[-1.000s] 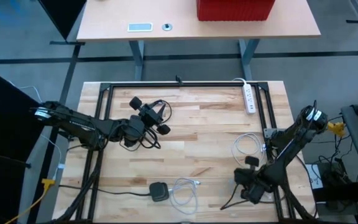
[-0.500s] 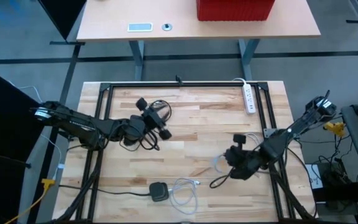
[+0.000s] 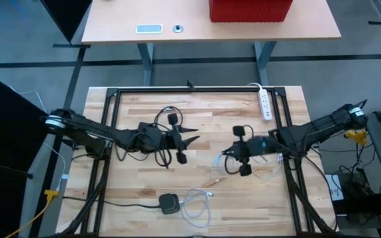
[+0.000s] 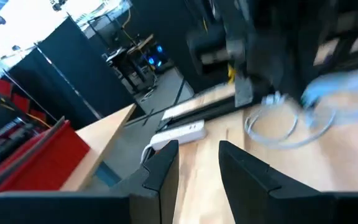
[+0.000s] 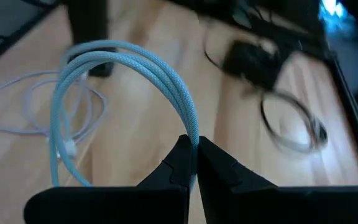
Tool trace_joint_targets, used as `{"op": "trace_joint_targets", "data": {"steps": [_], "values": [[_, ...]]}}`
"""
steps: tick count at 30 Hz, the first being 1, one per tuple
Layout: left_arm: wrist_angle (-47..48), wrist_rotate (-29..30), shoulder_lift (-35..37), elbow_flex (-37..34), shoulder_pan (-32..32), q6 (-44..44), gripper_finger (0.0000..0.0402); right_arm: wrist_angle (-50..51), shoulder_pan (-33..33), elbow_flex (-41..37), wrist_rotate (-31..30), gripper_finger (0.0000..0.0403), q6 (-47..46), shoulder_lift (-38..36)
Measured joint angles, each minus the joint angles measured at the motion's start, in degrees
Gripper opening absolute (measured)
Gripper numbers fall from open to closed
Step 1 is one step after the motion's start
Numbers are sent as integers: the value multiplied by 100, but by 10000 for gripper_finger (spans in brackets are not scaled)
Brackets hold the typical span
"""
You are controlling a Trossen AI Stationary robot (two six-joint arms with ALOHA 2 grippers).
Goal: Insert USB
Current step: Insert the light blue charger cable into the white outlet extension
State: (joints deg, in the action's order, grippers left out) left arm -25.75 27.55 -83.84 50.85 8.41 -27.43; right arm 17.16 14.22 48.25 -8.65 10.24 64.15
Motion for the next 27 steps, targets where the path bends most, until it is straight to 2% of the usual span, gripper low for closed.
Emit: {"op": "trace_joint_targets", "data": {"steps": [2,5,10,13,18,23,27], "values": [[-118,0,-217,0,-114,-283,103,-204,-262,-2,453,0,548,-41],[-495,0,-545,0,-289,-556,103,-404,-673,-2,798,0,1124,-127],[-1580,-5,-963,0,-518,-862,103,-625,-1250,-4,1789,0,1558,-92],[-1798,-186,-1076,99,-607,-1082,103,-563,-1483,-4,1765,0,1689,-60],[-1016,-1817,-1086,408,-683,-1624,103,-539,-1861,-5,1749,0,1804,-108],[-643,-1764,-1080,843,-726,-1605,113,-574,-2158,-4,1746,0,1957,-214],[-543,-1762,-1079,953,-817,-1433,142,-622,-2251,-7,1760,0,2102,-222]]}}
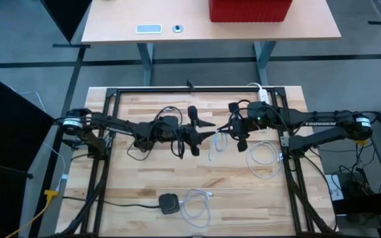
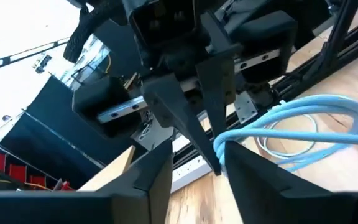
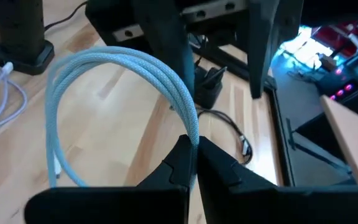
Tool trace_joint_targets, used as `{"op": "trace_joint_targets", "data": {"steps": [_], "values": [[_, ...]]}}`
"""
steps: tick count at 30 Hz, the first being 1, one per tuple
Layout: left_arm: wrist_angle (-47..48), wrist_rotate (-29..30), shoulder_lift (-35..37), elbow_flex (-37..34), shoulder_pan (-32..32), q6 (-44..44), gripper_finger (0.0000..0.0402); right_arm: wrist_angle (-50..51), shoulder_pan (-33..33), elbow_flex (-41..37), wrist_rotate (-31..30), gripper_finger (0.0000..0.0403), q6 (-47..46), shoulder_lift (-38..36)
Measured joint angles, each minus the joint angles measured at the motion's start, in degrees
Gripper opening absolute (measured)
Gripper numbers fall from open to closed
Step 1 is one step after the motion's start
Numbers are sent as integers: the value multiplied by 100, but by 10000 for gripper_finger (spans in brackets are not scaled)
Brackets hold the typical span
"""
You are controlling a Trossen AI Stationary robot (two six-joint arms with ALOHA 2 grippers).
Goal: Insert USB
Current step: Insert the light blue charger cable into the white outlet extension
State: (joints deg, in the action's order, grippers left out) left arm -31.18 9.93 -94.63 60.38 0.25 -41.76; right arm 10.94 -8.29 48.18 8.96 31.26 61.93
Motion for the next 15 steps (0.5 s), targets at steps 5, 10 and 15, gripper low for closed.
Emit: {"op": "trace_joint_targets", "data": {"steps": [5,10,15], "values": [[187,-4,-1,0,-83,-234,197,-297,0,0,6,0,108,4],[13,-190,-31,3,-91,-391,246,-376,0,2,4,0,288,18],[-28,-513,-232,282,-87,-295,262,-430,0,2,6,0,329,72]]}}
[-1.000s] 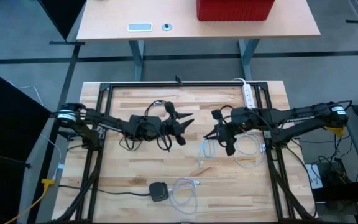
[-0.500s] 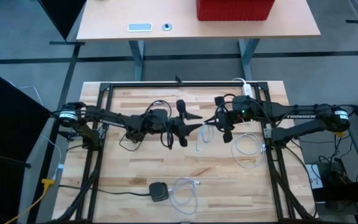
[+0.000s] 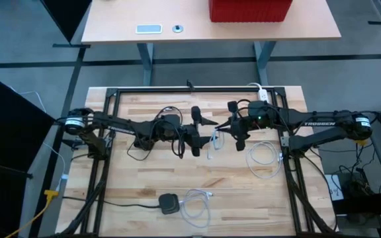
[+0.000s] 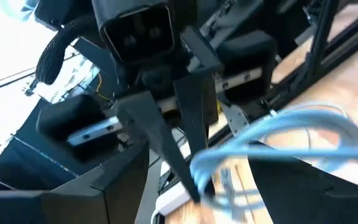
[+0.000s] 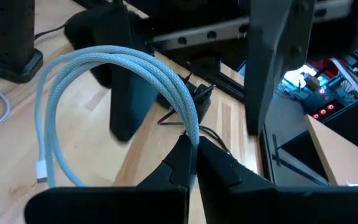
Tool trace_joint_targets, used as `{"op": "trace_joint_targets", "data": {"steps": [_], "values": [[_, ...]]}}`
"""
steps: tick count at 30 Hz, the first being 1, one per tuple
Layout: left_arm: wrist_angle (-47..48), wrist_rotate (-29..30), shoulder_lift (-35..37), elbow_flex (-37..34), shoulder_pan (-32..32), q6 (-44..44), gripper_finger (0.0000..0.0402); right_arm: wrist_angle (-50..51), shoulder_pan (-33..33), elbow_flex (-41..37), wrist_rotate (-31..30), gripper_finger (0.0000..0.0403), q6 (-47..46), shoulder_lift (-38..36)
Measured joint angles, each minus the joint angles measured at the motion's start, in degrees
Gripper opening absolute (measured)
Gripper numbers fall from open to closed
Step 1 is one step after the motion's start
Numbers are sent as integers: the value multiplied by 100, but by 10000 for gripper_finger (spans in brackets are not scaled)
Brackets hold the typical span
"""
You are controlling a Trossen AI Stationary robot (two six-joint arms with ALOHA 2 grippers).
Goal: Insert USB
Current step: Insert the light blue charger cable into the white outlet extension
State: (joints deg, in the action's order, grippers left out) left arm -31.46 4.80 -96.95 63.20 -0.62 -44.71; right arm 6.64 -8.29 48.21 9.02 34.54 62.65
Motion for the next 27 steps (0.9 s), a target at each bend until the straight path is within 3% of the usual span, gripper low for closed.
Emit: {"op": "trace_joint_targets", "data": {"steps": [6,13,17,22,25,27], "values": [[455,300,-234,326,-2,24,234,7,0,0,-3,0,-94,49],[953,798,-215,535,5,148,79,67,-7,0,-94,1,-130,50],[1008,825,-205,580,1,167,75,124,1,9,-272,1,-124,42],[1173,841,-147,577,-11,115,70,340,39,12,-994,1,-244,-68],[1391,820,-36,575,0,127,11,832,81,-15,-1572,0,-177,-404],[1477,787,13,577,9,131,3,812,84,-5,-1619,0,-281,-632]]}}
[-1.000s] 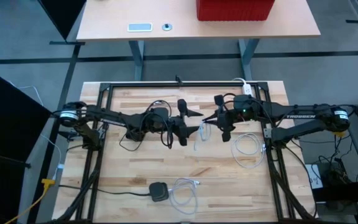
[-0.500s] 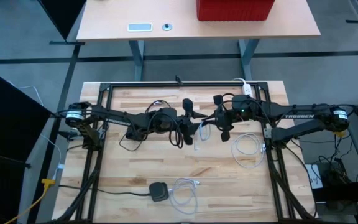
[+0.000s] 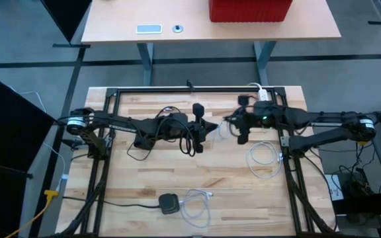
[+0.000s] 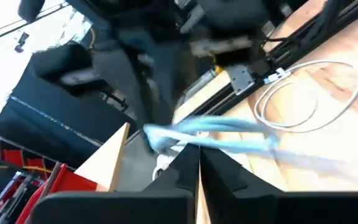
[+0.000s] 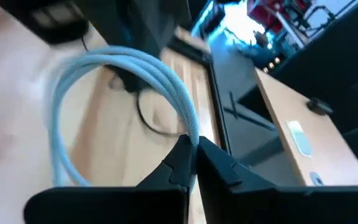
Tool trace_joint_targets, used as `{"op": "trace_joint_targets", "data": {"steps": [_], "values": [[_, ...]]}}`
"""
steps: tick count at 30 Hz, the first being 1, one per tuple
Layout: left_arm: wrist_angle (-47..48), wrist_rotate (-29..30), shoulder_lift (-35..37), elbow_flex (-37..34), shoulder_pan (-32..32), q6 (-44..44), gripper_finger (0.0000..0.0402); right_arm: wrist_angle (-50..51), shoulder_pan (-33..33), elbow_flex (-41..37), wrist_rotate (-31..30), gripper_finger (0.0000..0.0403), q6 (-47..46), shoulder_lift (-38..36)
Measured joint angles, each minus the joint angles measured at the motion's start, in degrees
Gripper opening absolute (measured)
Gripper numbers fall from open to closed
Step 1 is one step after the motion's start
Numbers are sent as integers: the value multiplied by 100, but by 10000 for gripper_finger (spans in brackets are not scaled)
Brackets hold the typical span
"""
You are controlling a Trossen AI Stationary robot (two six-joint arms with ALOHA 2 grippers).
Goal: Insert USB
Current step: Insert the light blue charger cable into the white outlet extension
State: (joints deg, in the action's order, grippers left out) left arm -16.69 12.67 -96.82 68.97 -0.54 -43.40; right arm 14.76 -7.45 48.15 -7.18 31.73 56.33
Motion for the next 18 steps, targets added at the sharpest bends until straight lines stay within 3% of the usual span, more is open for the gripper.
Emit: {"op": "trace_joint_targets", "data": {"steps": [4,12,18], "values": [[-18,-98,9,-2,-17,14,5,2,8,1,467,16,-271,-253],[-30,-235,9,-4,-107,61,2,-28,5,1,609,71,-341,2],[-125,-1070,-61,-6,-98,152,1,-368,5,1,609,60,-343,521]]}}
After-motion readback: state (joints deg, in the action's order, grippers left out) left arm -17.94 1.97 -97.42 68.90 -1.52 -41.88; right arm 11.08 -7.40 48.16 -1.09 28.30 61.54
